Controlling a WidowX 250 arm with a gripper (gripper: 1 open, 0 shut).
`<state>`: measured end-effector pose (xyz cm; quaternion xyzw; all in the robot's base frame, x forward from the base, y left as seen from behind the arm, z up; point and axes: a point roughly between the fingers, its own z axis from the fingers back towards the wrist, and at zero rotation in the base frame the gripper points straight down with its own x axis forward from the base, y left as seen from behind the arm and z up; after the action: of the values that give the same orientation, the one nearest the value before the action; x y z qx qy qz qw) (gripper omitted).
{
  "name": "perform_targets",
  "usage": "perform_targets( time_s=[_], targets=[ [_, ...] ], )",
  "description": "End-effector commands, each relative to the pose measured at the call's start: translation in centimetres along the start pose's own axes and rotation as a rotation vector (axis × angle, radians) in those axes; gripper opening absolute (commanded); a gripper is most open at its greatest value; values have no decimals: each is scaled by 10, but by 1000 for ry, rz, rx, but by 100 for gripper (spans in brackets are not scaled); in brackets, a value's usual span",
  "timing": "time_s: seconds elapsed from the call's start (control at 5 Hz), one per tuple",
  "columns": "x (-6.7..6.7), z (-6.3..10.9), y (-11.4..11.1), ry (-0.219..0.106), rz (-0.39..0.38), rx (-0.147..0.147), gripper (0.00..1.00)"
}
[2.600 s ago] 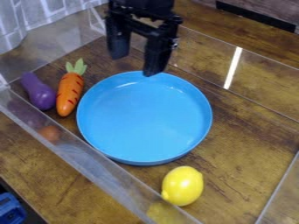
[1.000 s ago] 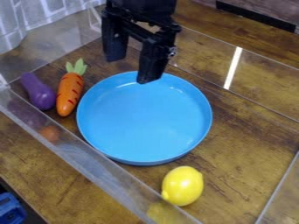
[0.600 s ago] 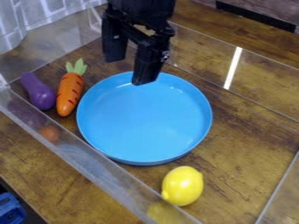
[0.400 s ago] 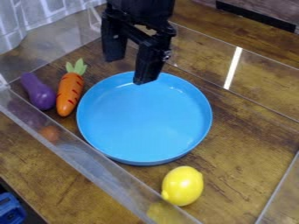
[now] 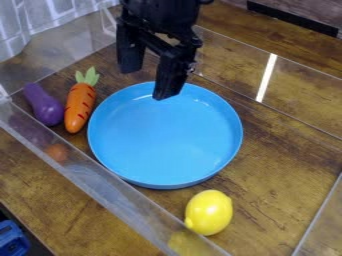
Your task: Move the carrot to the left side
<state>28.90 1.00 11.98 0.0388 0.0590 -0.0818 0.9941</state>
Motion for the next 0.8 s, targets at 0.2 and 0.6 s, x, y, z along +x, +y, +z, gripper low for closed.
perform_targets(
  time_s=[0.2,0.6],
  targets=[
    [10,20,-6,-62,26,7,100],
    [3,6,-8,-41,80,-13,100]
  ],
)
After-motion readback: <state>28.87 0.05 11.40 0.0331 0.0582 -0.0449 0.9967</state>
